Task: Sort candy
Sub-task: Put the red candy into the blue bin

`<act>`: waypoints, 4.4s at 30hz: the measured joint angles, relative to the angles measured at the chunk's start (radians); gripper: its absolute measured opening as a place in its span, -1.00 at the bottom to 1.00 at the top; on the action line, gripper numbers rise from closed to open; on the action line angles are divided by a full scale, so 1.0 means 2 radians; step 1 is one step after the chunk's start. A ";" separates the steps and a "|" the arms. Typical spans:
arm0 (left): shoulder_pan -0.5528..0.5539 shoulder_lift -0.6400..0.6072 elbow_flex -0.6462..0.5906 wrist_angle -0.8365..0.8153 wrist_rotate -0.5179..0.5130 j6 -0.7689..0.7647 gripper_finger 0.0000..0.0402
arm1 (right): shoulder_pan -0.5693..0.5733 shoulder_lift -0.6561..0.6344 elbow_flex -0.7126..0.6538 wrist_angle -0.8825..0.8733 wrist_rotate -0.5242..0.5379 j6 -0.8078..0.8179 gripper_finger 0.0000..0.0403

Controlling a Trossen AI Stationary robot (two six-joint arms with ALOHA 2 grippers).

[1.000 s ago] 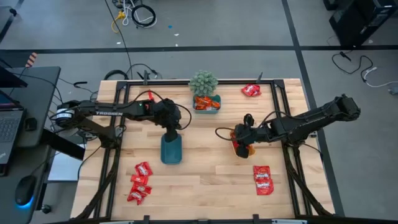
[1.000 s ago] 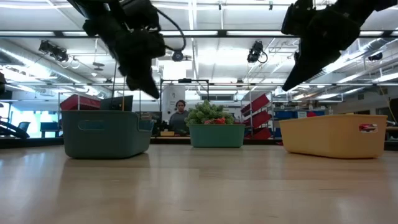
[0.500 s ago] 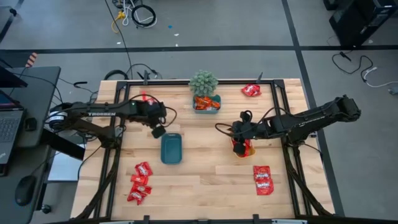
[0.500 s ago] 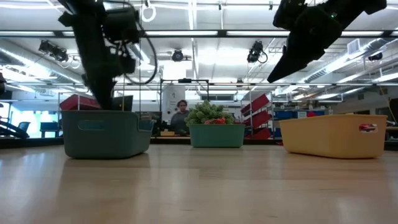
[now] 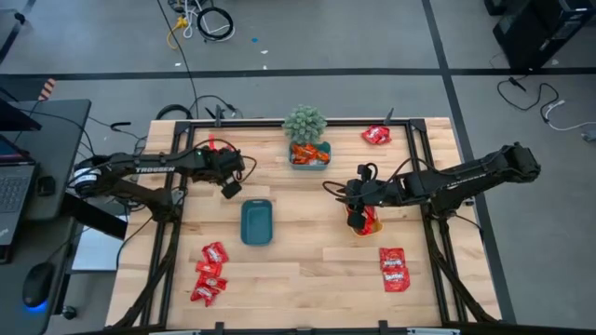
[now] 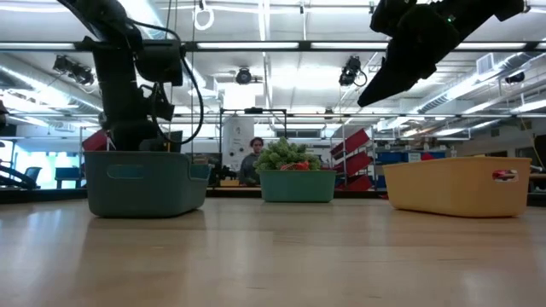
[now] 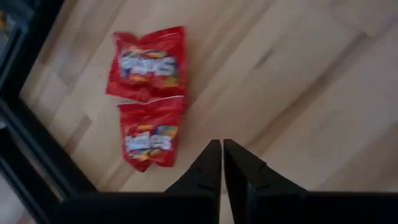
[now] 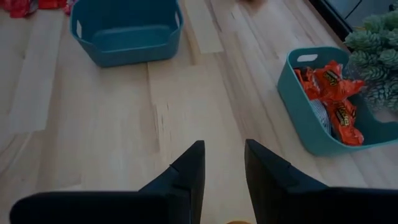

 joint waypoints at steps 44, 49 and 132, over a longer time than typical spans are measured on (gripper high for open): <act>0.046 0.042 0.004 0.019 -0.027 0.083 -0.99 | -0.001 0.000 0.000 0.010 0.006 -0.022 -0.59; 0.000 0.042 0.089 -0.048 -0.025 0.083 -0.99 | -0.001 0.000 0.000 0.010 0.007 -0.022 -0.59; 0.070 0.058 0.116 -0.034 0.099 0.173 -0.79 | -0.001 0.000 0.000 0.013 0.008 -0.037 -0.55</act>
